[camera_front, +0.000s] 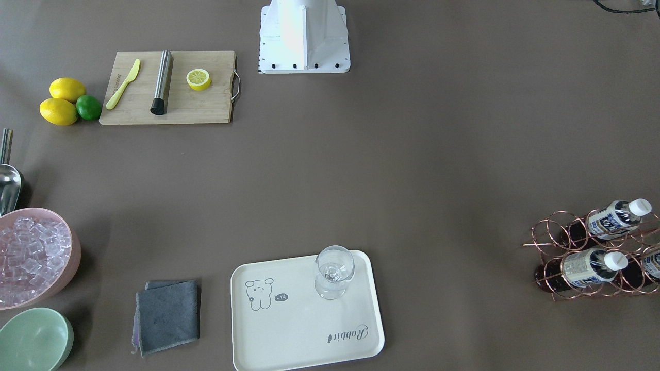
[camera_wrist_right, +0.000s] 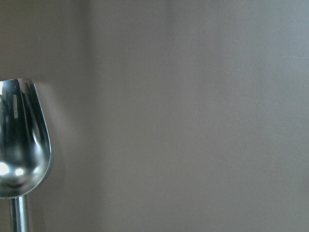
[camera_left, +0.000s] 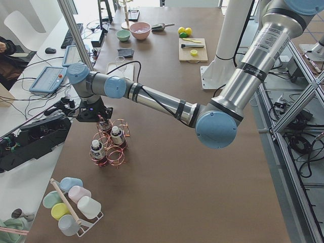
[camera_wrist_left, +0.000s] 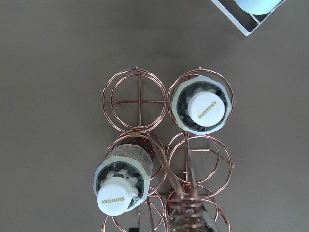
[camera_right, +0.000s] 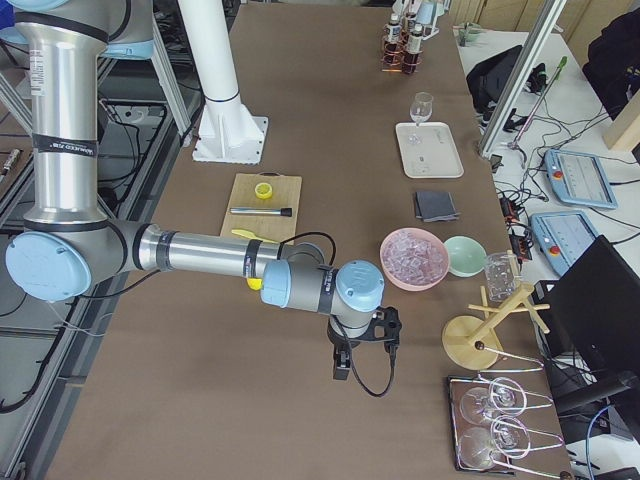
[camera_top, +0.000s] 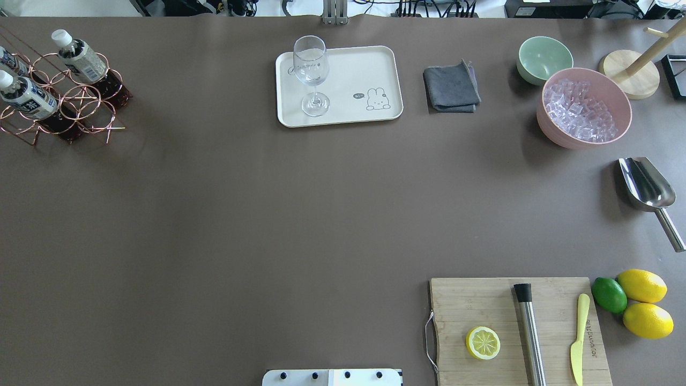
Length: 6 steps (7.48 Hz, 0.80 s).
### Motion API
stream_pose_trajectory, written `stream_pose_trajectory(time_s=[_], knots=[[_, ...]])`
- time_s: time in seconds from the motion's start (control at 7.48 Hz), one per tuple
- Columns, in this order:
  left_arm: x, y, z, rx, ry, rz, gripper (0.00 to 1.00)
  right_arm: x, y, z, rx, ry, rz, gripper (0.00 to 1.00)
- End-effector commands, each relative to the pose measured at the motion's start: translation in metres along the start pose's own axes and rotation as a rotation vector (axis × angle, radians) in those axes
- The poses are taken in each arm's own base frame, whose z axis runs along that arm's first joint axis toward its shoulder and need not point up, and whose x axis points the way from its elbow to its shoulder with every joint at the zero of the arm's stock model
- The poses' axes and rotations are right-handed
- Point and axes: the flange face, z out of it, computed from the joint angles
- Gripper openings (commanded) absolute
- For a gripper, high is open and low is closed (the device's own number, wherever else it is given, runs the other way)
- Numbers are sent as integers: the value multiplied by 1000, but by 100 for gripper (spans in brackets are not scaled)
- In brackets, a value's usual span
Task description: Take tea from basket to plate
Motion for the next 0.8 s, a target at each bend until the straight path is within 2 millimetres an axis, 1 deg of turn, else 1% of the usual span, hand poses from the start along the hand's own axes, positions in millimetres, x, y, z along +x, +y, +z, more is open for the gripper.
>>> stream_pose_trajectory(time_s=[0.0, 0.27, 0.4, 0.53, 0.67], knots=[[3, 0, -11, 10, -34, -44, 0, 0, 0, 0, 0, 0, -1, 100], [2, 3, -15, 27, -61, -59, 0, 0, 0, 0, 0, 0, -1, 100], [5, 9, -26, 32, -81, -65, 0, 0, 0, 1, -2, 0, 1, 100], [1, 36, -64, 34, -87, -93, 0, 0, 0, 0, 0, 0, 1, 100], [-34, 73, -99, 30, -66, -87, 0, -1, 0, -1, 2, -5, -2, 100]])
